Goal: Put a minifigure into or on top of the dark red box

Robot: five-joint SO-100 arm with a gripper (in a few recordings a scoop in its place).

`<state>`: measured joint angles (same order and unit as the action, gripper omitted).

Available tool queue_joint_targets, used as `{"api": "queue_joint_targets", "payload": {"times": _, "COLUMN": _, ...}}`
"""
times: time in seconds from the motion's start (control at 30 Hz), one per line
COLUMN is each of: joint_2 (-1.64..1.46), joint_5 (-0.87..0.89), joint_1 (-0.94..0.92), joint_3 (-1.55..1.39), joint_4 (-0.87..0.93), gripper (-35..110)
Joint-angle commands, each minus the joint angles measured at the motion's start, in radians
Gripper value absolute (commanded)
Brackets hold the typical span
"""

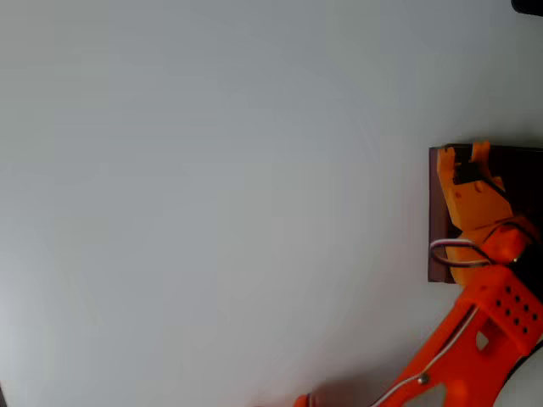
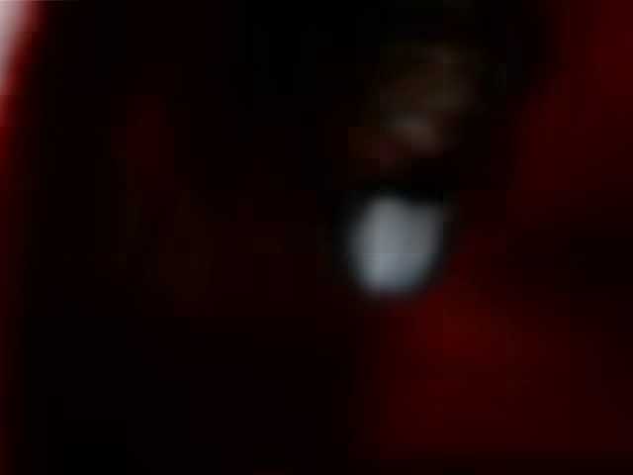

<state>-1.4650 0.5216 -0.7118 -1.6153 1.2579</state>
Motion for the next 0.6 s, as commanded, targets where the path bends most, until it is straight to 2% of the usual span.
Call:
{"api": "queue_joint_targets", "payload": {"times": 0.0, "joint_2": -0.084, "joint_5": -0.034, "joint_1": 0.026, "joint_3": 0.035, "joint_4": 0.035, "gripper": 23}}
{"api": "queue_joint_targets", "payload": {"times": 0.17, "joint_2": -0.245, "joint_5": -0.084, "joint_1": 0.137, "joint_3": 0.006, "joint_4": 0.147, "gripper": 22}}
{"api": "queue_joint_targets", "payload": {"times": 0.27, "joint_2": -0.407, "joint_5": -0.115, "joint_1": 0.262, "joint_3": -0.089, "joint_4": 0.193, "gripper": 20}}
{"api": "queue_joint_targets", "payload": {"times": 0.4, "joint_2": -0.71, "joint_5": -0.169, "joint_1": 0.538, "joint_3": -0.27, "joint_4": 0.238, "gripper": 12}}
{"api": "queue_joint_targets", "payload": {"times": 0.57, "joint_2": -1.206, "joint_5": -0.167, "joint_1": 1.02, "joint_3": -0.594, "joint_4": 0.19, "gripper": 1}}
